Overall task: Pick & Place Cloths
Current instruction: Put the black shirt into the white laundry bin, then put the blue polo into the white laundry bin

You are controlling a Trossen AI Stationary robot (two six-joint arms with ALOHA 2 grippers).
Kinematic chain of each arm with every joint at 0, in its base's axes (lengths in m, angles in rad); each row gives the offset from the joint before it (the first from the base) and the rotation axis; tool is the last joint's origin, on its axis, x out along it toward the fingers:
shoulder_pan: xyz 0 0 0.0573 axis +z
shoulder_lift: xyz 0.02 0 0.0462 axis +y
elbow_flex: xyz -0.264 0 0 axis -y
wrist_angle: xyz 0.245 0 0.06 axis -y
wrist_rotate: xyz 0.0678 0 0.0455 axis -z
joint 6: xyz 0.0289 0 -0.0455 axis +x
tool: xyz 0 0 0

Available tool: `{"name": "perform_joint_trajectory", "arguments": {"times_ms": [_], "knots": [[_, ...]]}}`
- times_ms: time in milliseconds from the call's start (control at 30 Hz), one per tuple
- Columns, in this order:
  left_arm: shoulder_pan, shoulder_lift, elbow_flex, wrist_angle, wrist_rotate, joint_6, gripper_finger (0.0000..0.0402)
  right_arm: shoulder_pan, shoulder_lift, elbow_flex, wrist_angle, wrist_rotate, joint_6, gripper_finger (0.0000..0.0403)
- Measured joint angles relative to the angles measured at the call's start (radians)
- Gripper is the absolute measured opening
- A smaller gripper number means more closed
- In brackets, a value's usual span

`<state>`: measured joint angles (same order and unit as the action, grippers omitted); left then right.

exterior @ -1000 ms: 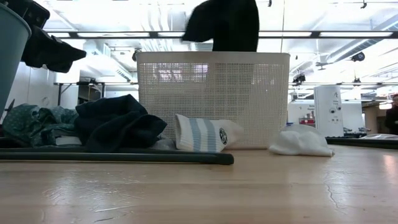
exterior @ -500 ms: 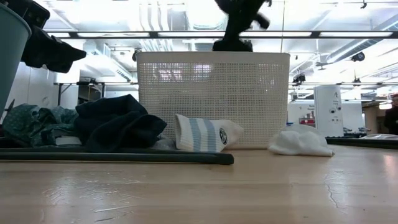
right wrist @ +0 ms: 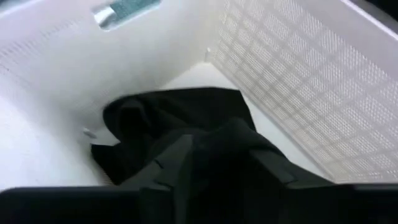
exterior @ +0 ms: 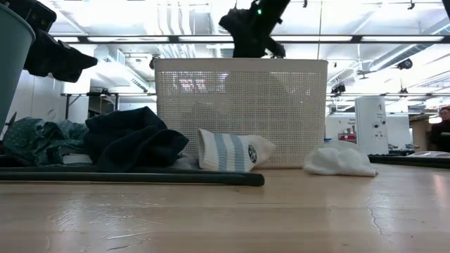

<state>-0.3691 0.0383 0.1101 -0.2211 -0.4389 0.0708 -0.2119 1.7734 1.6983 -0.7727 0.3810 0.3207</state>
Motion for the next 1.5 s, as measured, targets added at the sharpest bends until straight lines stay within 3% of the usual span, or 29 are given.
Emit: {"name": "perform_joint_trajectory", "arguments": {"times_ms": [233, 433, 800, 1167, 1267, 1500], "knots": [[0.001, 0.0, 0.0, 0.0, 0.0, 0.0, 0.0012, 0.008, -0.014, 0.178, -0.152, 0.002, -0.013, 0.0223], [0.001, 0.0, 0.0, 0.0, 0.0, 0.0, 0.0012, 0.046, -0.029, 0.292, -0.275, 0.001, 0.026, 0.0281], [0.0, 0.0, 0.0, 0.0, 0.0, 0.0, 0.0012, 0.291, -0.019, 0.25, -0.292, -0.041, 0.065, 0.0309], [0.0, 0.0, 0.0, 0.0, 0.0, 0.0, 0.0012, 0.49, -0.022, 0.117, -0.214, -0.037, 0.166, 0.0243], [0.0, 0.0, 0.0, 0.0, 0.0, 0.0, 0.0012, 0.522, -0.024, 0.096, -0.204, -0.019, 0.184, 0.0191], [0.0, 0.0, 0.0, 0.0, 0.0, 0.0, 0.0012, 0.563, -0.026, 0.042, -0.124, -0.011, 0.134, 0.0024]]}}
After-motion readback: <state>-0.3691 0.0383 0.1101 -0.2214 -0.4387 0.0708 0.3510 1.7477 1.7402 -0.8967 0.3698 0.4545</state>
